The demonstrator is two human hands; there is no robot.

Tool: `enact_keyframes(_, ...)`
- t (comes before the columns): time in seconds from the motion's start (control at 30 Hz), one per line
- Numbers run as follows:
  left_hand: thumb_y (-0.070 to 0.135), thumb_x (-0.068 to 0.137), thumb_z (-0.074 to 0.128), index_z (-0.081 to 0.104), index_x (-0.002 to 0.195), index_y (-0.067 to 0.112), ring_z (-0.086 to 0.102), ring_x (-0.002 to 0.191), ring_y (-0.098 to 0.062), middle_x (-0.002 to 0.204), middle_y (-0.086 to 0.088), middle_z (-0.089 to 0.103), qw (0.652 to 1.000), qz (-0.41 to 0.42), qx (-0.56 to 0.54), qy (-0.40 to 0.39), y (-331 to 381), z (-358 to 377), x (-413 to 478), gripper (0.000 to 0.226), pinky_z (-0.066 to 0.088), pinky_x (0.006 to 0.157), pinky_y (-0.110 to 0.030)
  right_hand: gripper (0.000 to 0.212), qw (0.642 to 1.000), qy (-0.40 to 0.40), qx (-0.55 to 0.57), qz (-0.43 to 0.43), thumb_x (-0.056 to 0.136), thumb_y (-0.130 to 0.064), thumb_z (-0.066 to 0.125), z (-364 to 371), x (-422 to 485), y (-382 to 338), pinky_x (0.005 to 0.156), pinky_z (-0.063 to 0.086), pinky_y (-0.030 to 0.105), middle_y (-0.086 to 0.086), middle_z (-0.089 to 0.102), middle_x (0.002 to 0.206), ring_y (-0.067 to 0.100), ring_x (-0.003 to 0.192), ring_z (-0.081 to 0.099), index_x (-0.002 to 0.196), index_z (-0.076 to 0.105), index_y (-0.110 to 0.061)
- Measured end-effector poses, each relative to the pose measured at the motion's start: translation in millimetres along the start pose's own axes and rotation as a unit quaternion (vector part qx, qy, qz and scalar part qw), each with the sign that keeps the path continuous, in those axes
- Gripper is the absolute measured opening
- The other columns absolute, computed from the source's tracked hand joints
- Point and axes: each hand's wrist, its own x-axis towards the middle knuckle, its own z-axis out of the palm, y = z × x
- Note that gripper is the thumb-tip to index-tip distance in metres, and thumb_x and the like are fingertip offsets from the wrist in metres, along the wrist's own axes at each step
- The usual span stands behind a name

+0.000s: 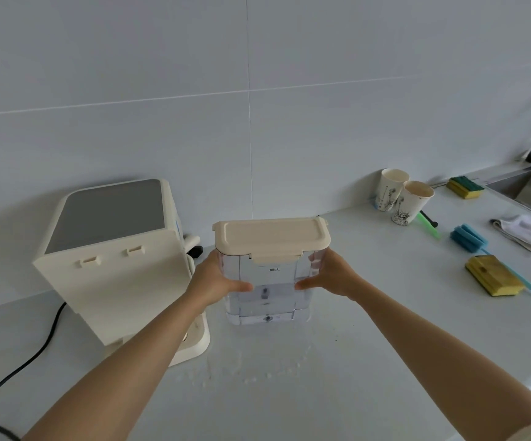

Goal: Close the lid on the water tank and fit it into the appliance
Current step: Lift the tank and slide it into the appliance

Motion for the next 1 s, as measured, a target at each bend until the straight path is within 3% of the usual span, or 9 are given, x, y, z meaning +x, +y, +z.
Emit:
enact_keyframes(0.17, 0.023, 0.050, 0.087, 0.052, 0.102, 0.024, 0.052, 0.098, -0.010, 0.099, 0.014, 0.057, 1.000, 0.010, -0.005, 0.028, 13.1, -30.1, -26.6, 0.062, 0.038, 0.072, -0.016, 0.083, 0.999, -0.011, -0.033, -0.035, 0.053, -0.032, 0.083, -3.2, -12.3, -34.9, 0.089, 0.048, 0.035, 0.003, 0.052, 0.107, 0.022, 0.100, 0.053, 0.120, 0.040, -0.008)
enact_keyframes(0.27, 0.025, 0.048, 0.087, 0.056, 0.107, 0.017, 0.056, 0.105, -0.017, 0.105, 0.003, 0.063, 0.998, -0.005, -0.012, 0.057, 12.2, -50.3, -44.1, 0.067, 0.045, 0.085, -0.029, 0.084, 0.998, -0.021, -0.035, -0.057, 0.052, -0.031, 0.084, 1.8, -19.7, -60.1, 0.088, 0.048, 0.035, 0.007, 0.053, 0.109, 0.024, 0.101, 0.054, 0.119, 0.040, -0.006)
enact_keyframes(0.37, 0.025, 0.048, 0.087, 0.059, 0.100, 0.015, 0.059, 0.103, -0.022, 0.100, -0.005, 0.067, 0.996, -0.015, -0.020, 0.082, 9.7, -72.6, -63.2, 0.059, 0.044, 0.076, -0.027, 0.089, 0.996, -0.033, -0.030, -0.078, 0.051, -0.030, 0.085, 10.7, -25.5, -85.8, 0.080, 0.043, 0.026, 0.003, 0.051, 0.103, 0.021, 0.098, 0.052, 0.122, 0.038, -0.007)
enact_keyframes(0.47, 0.021, 0.048, 0.087, 0.064, 0.100, 0.015, 0.062, 0.088, -0.011, 0.081, 0.014, 0.066, 0.994, -0.017, -0.034, 0.098, 8.2, -94.6, -82.3, 0.058, 0.044, 0.072, -0.022, 0.091, 0.993, -0.056, -0.030, -0.097, 0.050, -0.029, 0.085, 22.2, -26.5, -109.3, 0.076, 0.039, 0.021, -0.006, 0.048, 0.094, 0.017, 0.096, 0.051, 0.124, 0.036, -0.006)
enact_keyframes(0.63, 0.009, 0.050, 0.085, 0.062, 0.085, 0.033, 0.063, 0.094, -0.014, 0.090, 0.013, 0.067, 0.992, -0.022, -0.054, 0.116, 5.5, -131.6, -105.4, 0.048, 0.046, 0.077, -0.024, 0.094, 0.988, -0.092, -0.024, -0.120, 0.052, -0.032, 0.084, 48.7, -23.8, -142.8, 0.084, 0.043, 0.026, 0.003, 0.051, 0.110, 0.021, 0.105, 0.053, 0.128, 0.034, -0.008)
enact_keyframes(0.7, 0.006, 0.051, 0.085, 0.062, 0.088, 0.031, 0.063, 0.097, -0.017, 0.095, 0.007, 0.069, 0.989, -0.034, -0.061, 0.127, 2.1, -145.4, -112.2, 0.050, 0.048, 0.085, -0.030, 0.091, 0.986, -0.098, -0.032, -0.133, 0.053, -0.032, 0.084, 61.7, -21.6, -155.1, 0.087, 0.043, 0.028, 0.005, 0.053, 0.116, 0.023, 0.108, 0.053, 0.126, 0.036, -0.009)
enact_keyframes(0.83, 0.005, 0.053, 0.083, 0.066, 0.097, 0.019, 0.063, 0.100, -0.020, 0.107, -0.005, 0.069, 0.986, -0.061, -0.062, 0.143, -6.4, -168.9, -122.8, 0.049, 0.046, 0.095, -0.034, 0.066, 0.984, -0.106, -0.020, -0.145, 0.051, -0.030, 0.085, 83.1, -16.3, -175.4, 0.068, 0.040, 0.016, -0.017, 0.050, 0.085, 0.011, 0.087, 0.050, 0.099, 0.040, -0.023)
enact_keyframes(0.9, 0.005, 0.053, 0.084, 0.066, 0.099, 0.017, 0.063, 0.099, -0.020, 0.106, -0.005, 0.069, 0.984, -0.072, -0.058, 0.150, -10.5, -177.5, -124.6, 0.050, 0.046, 0.093, -0.033, 0.066, 0.982, -0.118, -0.009, -0.147, 0.049, -0.028, 0.086, 91.6, -13.2, -180.8, 0.077, 0.045, 0.023, -0.012, 0.057, 0.091, 0.014, 0.093, 0.053, 0.100, 0.045, -0.019)
enact_keyframes(1.0, 0.004, 0.052, 0.084, 0.066, 0.087, 0.026, 0.064, 0.093, -0.015, 0.097, 0.001, 0.069, 0.983, -0.075, -0.066, 0.151, -15.2, -186.3, -123.6, 0.045, 0.049, 0.082, -0.027, 0.082, 0.980, -0.132, 0.013, -0.147, 0.047, -0.023, 0.086, 101.1, -11.5, -187.5, 0.097, 0.046, 0.038, 0.001, 0.061, 0.117, 0.022, 0.110, 0.056, 0.119, 0.048, -0.016)
